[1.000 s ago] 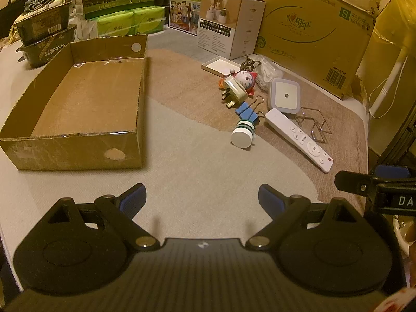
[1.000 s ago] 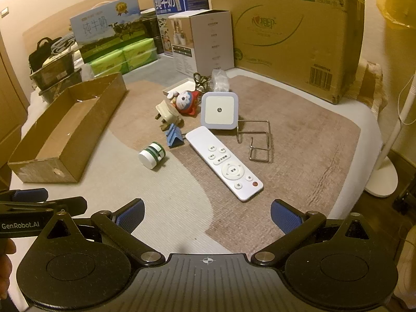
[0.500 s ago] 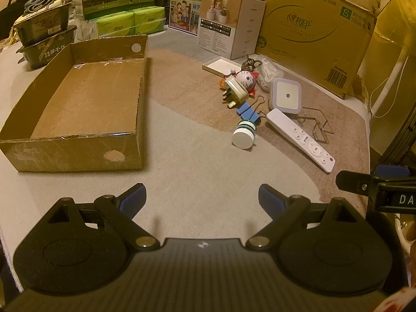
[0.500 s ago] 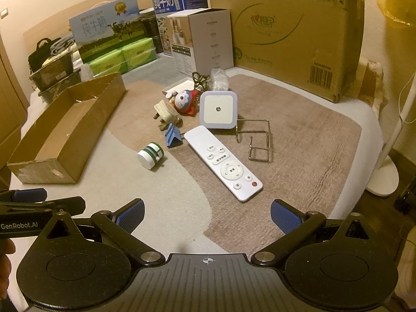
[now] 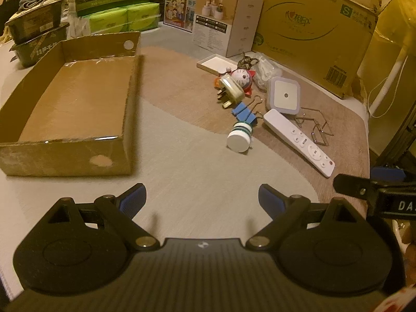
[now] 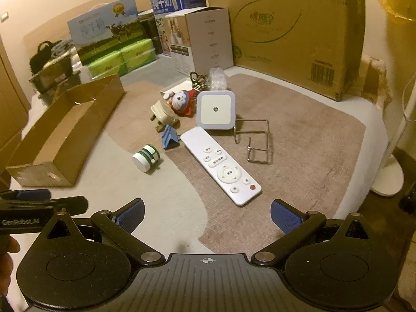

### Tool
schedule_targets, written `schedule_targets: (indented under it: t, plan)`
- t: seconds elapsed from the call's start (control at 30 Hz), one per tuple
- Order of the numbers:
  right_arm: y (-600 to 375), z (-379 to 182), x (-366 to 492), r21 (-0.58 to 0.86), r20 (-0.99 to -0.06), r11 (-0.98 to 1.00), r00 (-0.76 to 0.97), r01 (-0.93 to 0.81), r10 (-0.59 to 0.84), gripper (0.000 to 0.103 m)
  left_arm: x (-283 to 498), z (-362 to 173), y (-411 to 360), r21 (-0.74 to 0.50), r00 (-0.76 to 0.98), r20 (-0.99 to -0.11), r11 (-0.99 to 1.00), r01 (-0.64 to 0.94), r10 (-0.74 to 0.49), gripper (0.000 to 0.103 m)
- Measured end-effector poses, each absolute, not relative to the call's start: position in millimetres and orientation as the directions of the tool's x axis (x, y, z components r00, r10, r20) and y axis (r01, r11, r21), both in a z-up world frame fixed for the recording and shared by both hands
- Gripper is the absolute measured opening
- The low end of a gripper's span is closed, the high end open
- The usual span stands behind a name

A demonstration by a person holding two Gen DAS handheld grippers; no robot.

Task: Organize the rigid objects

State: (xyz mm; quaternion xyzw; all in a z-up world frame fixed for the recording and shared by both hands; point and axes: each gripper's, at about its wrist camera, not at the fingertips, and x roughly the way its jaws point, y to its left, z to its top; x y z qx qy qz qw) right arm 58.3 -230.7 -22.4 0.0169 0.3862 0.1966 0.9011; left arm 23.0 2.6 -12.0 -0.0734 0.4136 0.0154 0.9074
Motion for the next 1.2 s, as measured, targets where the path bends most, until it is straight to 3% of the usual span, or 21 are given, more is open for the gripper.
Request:
schedule_targets:
  t: [0.33,0.5,0.87,1.1,1.2]
  plan:
    - [-235,-41,80,0.136,-0.655,0.881,0.626,-0.454,0.424,0.102,48,-24,-13,-0.062,0.698,-0.713,0.998,0.021,-0.059,0.092]
    - [-233,-53,101,0.094,-0.664,0.824,0.581,-0.559,0.470,0.078,65,-32,-15,-0.044,0.699,-0.713,0.998,0.044,-0.062,0.092]
    - [-217,-73,142,0.005,-0.684,0.726,0.527,-0.687,0.504,0.067,93,-50,-22,-0.052,0.685,-0.722,0.995,0.090,-0.099,0.089]
    - [-209,-83,162,0.015,-0.693,0.713,0.507,-0.701,0.512,0.058,109,-60,-26,-0.058,0.677,-0.725,0.990,0.126,-0.128,0.066]
    - [-209,-84,164,0.023,-0.688,0.715,0.508,-0.698,0.518,0.055,114,-62,-28,-0.060,0.682,-0.718,0.989,0.136,-0.138,0.063]
